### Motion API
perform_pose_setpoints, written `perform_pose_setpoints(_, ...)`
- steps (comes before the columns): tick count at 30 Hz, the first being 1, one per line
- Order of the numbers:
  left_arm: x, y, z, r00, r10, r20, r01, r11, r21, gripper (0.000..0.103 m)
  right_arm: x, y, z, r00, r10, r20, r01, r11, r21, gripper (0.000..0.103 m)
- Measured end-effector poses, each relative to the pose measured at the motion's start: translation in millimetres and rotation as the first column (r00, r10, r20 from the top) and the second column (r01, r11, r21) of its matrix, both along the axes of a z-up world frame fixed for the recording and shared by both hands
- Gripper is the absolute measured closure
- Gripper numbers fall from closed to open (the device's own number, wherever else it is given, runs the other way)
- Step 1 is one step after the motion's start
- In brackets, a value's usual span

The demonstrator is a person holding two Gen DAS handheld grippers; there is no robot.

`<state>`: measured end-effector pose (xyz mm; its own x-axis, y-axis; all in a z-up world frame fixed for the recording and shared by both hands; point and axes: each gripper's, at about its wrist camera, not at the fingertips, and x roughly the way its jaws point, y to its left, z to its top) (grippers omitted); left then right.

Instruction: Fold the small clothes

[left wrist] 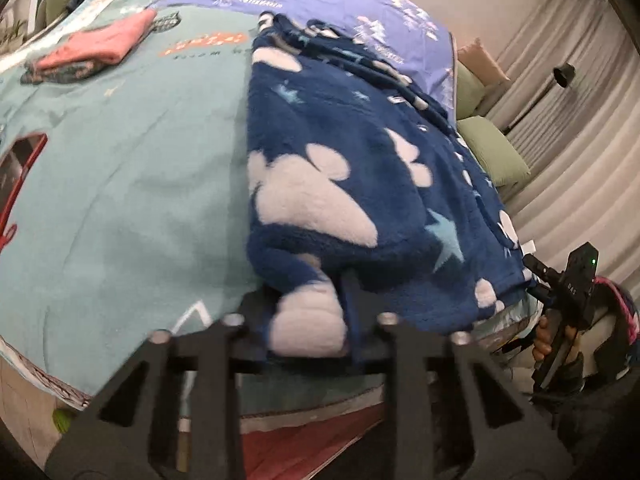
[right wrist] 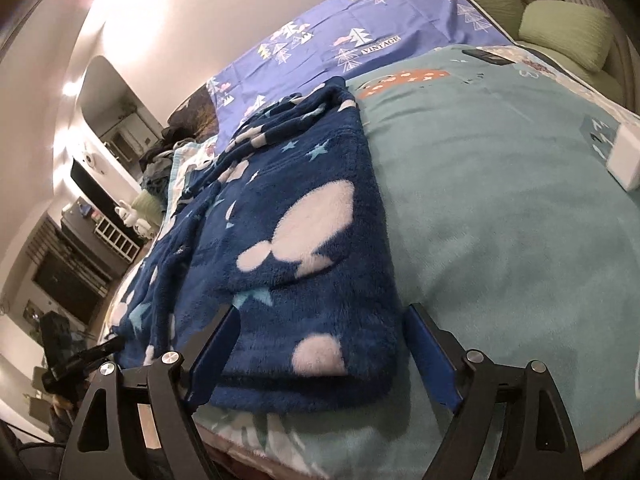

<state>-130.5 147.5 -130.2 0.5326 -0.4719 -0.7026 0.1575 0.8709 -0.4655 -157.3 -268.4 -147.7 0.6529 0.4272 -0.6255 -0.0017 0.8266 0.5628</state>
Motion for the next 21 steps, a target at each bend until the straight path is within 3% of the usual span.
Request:
perform_pose_setpoints(3,3,1,-1,1.0,0.011,-0.009,-0.011,0.999,-0.035,0.081,9,2,1,1.0,0.004,-0.008,-0.004,1.0,0.009,0.017)
perform_pose_setpoints(4,2,-2,1,1.0,0.007,-0.001,-0.007,1.0,-0.02,0.082,10,5,3,0.999,0.027,-0.017,-0.027,1.0,0.005,0.022)
perform_pose_setpoints(5,0,-4,2,1.0,0.001,0.005,-0.001,1.0,-0.005,0.084,10,8,4,0.997,0.066,-0.026,-0.065,0.998,0.009,0.037)
perform_pose_setpoints(7,-4,-9,6,1.0,-0.018,0.017,0.017,1.0,0.026,0.085,9,14,3,0.99,0.127,-0.06,-0.126,0.992,0.026,0.057)
perform_pose_setpoints(9,-5,-12,9,0.999,-0.033,0.021,0.032,0.999,0.044,0.087,7,14,3,0.989,0.131,-0.072,-0.13,0.991,0.025,0.068)
perform_pose_setpoints(11,-5,-13,13,0.999,-0.034,0.022,0.033,0.998,0.056,0.088,9,6,0,0.99,0.109,-0.089,-0.102,0.991,0.088,0.086)
perform_pose_setpoints(14,-3,-10,26,0.999,-0.023,0.042,0.022,0.999,0.033,0.088,9,-8,2,0.995,0.08,-0.063,-0.063,0.97,0.236,0.089)
perform_pose_setpoints(21,6,-6,72,0.984,-0.005,0.177,0.006,1.0,0.0,0.088,16,-4,48,0.988,0.128,0.083,-0.144,0.962,0.234,0.089)
